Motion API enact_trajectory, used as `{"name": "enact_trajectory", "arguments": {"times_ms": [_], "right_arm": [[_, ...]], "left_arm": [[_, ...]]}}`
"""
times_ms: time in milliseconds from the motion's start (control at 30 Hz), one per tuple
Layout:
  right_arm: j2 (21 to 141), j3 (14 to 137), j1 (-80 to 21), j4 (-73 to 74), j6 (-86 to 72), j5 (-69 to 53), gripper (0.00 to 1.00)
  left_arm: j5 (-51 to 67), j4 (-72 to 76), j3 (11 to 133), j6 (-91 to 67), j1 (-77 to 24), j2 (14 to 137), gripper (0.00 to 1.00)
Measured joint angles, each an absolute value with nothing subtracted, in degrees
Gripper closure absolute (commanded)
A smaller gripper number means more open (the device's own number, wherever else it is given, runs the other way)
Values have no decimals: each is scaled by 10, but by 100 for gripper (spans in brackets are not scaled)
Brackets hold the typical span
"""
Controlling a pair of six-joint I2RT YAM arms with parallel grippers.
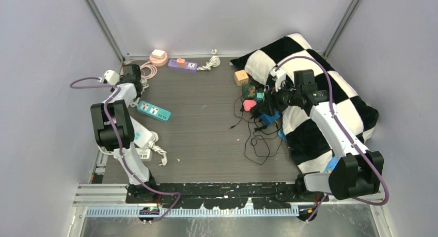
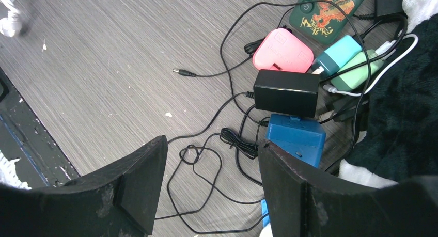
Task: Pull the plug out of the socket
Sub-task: Move the socket to the center of the board.
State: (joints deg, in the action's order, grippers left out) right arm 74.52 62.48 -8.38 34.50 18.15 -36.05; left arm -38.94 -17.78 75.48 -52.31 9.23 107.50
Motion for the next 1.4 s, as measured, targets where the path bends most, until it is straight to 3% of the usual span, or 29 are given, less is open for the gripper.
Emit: {"name": "enact_trajectory", "arguments": {"times_ms": [100, 267, 633, 867, 1200, 1400], "right_arm": [[745, 625, -84, 345, 182, -361, 30], [745, 625, -84, 346, 182, -361, 30], [745, 625, -84, 348, 182, -366, 30], [745, 625, -84, 349, 182, -372, 30], [745, 625, -84, 353, 183, -376, 30], [745, 625, -84, 356, 190, -377, 30]], "left_arm": [[-390, -206, 766, -528, 107, 1078, 29], [-387, -273, 810, -541, 114, 1082, 19], [-302, -300, 845, -531, 100, 1028, 9], [-200, -220, 811, -486, 78, 967, 0], [140, 70, 687, -380, 52, 962, 0], [278, 179, 733, -342, 45, 1012, 0]]}}
